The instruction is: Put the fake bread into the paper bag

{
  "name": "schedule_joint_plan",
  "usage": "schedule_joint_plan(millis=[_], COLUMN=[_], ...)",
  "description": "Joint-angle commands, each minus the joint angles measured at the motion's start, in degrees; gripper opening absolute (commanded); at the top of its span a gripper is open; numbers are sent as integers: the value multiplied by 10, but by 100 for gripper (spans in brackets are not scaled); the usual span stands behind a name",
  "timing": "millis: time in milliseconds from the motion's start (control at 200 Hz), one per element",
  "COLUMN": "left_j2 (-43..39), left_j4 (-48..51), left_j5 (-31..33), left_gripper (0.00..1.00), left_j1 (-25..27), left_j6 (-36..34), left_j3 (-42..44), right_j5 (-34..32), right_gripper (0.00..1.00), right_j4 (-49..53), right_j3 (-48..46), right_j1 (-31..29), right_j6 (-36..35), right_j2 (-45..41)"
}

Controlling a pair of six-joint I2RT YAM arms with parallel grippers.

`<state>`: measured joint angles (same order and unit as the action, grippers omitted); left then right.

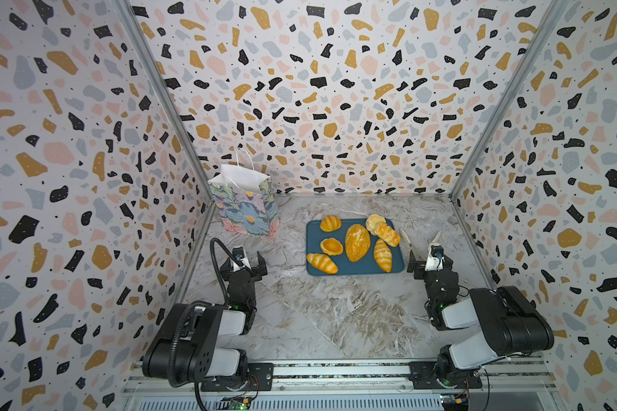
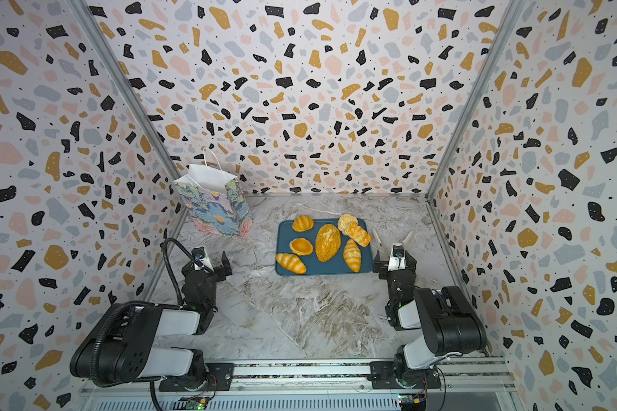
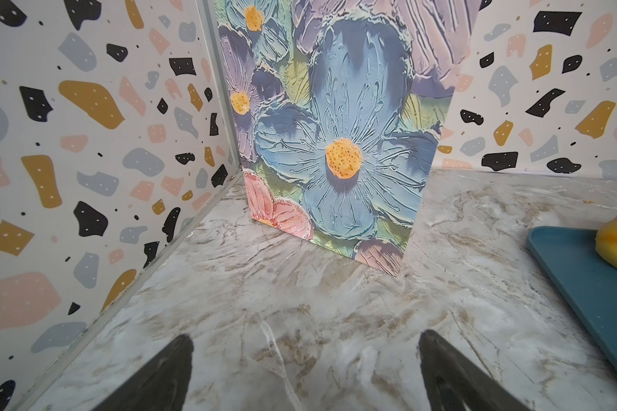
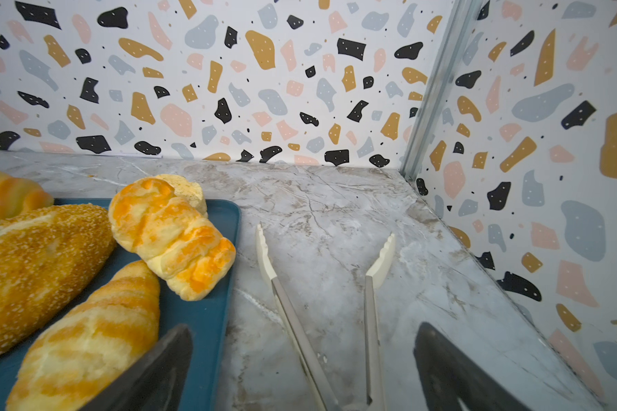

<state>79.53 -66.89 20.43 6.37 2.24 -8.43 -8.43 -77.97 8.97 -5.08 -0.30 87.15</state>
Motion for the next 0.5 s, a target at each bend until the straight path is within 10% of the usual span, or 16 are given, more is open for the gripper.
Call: schedule_joint_plan(millis=[0,496], left_j2=[3,-10], left_j4=[-15,-16], left_j5=[0,5], left_gripper=[99,99], left_j1=[-6,-6], left_j6=[-6,-3], left_j3=[-12,-6], right_j5=[15,-42], right_gripper=[99,99], right_j4=[2,-92], right_j3=[11,-38], right_j1=[4,-40], right_j6=[8,-27], right_j2=[-7,-11])
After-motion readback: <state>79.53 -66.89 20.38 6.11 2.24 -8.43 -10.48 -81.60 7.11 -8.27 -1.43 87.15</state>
